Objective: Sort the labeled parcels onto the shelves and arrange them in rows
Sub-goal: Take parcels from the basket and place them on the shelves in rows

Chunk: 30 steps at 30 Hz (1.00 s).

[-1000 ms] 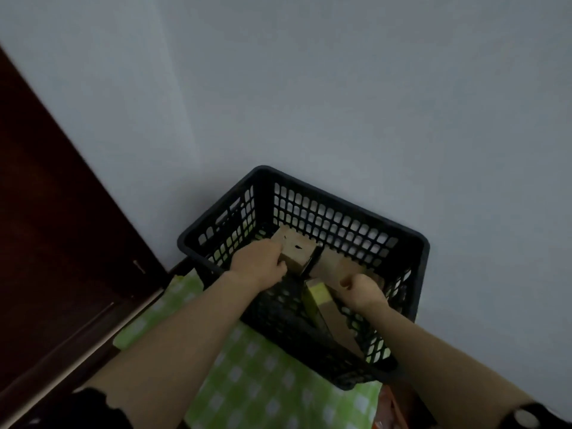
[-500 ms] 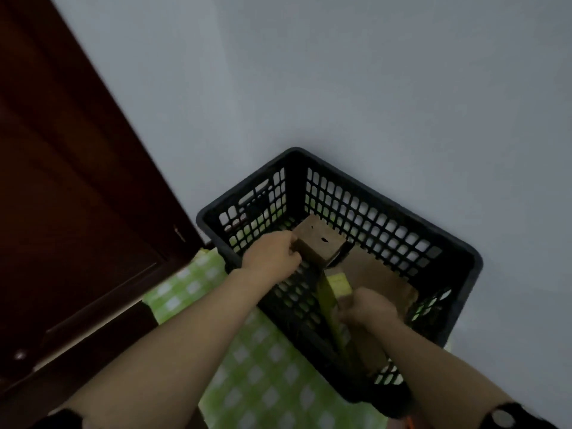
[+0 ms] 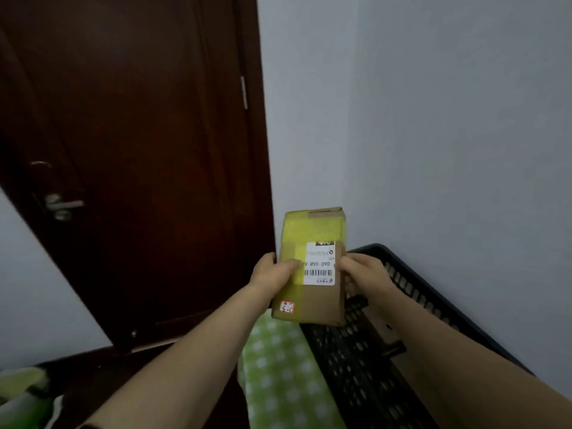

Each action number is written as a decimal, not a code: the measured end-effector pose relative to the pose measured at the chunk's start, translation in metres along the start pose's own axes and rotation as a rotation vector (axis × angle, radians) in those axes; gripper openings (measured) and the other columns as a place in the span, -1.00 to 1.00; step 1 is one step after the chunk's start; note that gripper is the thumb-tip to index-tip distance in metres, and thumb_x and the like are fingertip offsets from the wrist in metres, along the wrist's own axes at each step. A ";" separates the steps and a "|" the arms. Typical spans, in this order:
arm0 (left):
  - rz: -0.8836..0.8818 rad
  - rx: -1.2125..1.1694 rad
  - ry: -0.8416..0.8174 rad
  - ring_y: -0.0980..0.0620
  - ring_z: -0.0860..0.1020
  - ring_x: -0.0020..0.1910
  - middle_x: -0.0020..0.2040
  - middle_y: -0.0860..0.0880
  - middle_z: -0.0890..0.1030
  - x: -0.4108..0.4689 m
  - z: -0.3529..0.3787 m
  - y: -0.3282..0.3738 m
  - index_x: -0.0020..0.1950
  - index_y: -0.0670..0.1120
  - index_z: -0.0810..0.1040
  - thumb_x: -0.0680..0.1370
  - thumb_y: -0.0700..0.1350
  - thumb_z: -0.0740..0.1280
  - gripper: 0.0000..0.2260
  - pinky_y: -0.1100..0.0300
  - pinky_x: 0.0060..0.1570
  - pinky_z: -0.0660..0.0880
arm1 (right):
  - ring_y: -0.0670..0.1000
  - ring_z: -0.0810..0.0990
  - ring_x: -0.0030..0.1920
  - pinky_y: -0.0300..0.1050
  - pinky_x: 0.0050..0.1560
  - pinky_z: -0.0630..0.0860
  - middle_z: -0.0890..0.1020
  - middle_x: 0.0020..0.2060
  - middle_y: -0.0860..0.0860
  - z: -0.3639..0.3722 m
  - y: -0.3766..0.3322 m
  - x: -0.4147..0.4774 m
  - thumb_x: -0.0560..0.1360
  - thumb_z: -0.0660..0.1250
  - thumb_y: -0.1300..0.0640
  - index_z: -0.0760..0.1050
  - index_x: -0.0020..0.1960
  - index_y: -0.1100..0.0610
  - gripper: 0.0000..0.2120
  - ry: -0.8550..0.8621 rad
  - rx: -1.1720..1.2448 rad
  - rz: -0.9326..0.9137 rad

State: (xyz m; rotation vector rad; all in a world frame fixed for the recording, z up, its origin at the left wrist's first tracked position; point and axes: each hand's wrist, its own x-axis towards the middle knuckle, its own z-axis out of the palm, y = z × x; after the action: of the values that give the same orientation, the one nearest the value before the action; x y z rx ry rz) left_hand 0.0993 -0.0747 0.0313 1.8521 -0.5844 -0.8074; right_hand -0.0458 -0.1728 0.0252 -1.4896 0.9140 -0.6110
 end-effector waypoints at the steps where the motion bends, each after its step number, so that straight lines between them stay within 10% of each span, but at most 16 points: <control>1: -0.017 -0.090 -0.013 -0.02 0.59 -0.03 0.16 -0.12 0.60 -0.008 -0.018 -0.001 0.30 -0.21 0.46 0.52 -0.13 0.36 -0.63 0.15 -0.16 0.51 | -0.02 0.60 -0.29 -0.23 -0.36 0.53 0.67 -0.28 0.06 0.012 -0.006 -0.005 0.49 0.29 0.26 0.62 -0.05 0.27 -0.86 -0.054 0.028 -0.013; 9: 0.042 -0.302 0.005 -0.05 0.63 -0.01 0.01 -0.12 0.68 -0.056 -0.147 -0.018 0.04 -0.18 0.58 0.48 -0.20 0.43 -0.83 0.06 -0.04 0.53 | 0.07 0.66 0.03 0.01 0.07 0.58 0.71 -0.08 0.06 0.104 -0.046 -0.025 0.48 0.28 0.27 0.56 0.17 0.21 -0.73 -0.332 0.133 -0.082; 12: 0.065 -0.204 0.045 -0.07 0.65 -0.01 -0.01 -0.10 0.68 -0.065 -0.186 -0.022 0.12 -0.19 0.57 0.41 -0.16 0.50 -0.69 -0.03 0.07 0.56 | 0.05 0.53 0.23 0.03 0.32 0.41 0.62 0.15 0.06 0.134 -0.059 -0.028 0.29 0.44 0.04 0.40 0.38 0.12 -0.32 -0.342 0.082 -0.156; 16: 0.170 0.449 0.085 0.03 0.56 0.05 0.07 0.01 0.58 -0.076 -0.227 -0.009 0.23 -0.03 0.52 0.38 -0.14 0.53 -0.56 0.11 0.06 0.54 | 0.04 0.20 0.45 -0.07 0.42 0.18 0.23 0.45 0.05 0.153 -0.095 -0.028 0.36 0.45 0.06 0.15 0.51 0.04 -0.19 -0.129 -0.341 -0.570; 19: 0.275 1.014 0.049 0.01 0.48 0.22 0.22 0.04 0.52 -0.079 -0.236 0.004 0.36 0.01 0.44 0.38 -0.12 0.51 -0.43 0.13 0.17 0.45 | 0.03 0.09 0.50 -0.01 0.48 0.04 0.17 0.50 0.00 0.176 -0.118 -0.032 0.17 0.37 -0.28 0.09 0.53 -0.01 0.02 -0.383 -1.031 -0.785; 22: 0.365 1.254 0.063 0.00 0.39 0.34 0.36 0.03 0.43 -0.081 -0.235 0.014 0.47 0.00 0.30 0.42 -0.10 0.49 -0.34 0.21 0.08 0.33 | 0.06 0.24 0.45 -0.07 0.39 0.21 0.25 0.47 0.03 0.207 -0.114 -0.036 0.32 0.48 -0.18 0.03 0.55 0.05 -0.02 -0.563 -1.318 -0.745; 26: 0.594 1.210 0.416 0.00 0.15 0.51 0.49 -0.02 0.29 -0.088 -0.244 0.014 0.56 -0.02 0.09 0.48 -0.10 0.41 -0.26 0.07 0.48 -0.10 | 0.02 0.52 0.18 -0.17 0.12 0.46 0.53 0.19 0.02 0.213 -0.102 -0.030 0.36 0.52 0.16 0.30 0.42 0.12 -0.30 -0.563 -0.725 -0.474; 30: 0.364 0.475 0.861 -0.12 -0.06 0.54 0.57 -0.15 -0.07 -0.091 -0.255 -0.006 0.57 -0.11 -0.17 0.43 0.04 0.46 -0.03 -0.03 0.49 -0.08 | 0.05 0.62 0.01 -0.11 -0.03 0.57 0.62 0.07 0.09 0.203 -0.096 -0.017 0.34 0.50 0.34 0.34 0.38 0.23 -0.34 -0.508 -0.067 -0.222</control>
State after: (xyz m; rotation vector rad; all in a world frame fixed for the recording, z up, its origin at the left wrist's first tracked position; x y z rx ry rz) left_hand 0.2302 0.1442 0.1231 2.1861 -0.5360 0.4190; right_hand 0.1281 -0.0477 0.0937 -1.7132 0.3823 -0.3328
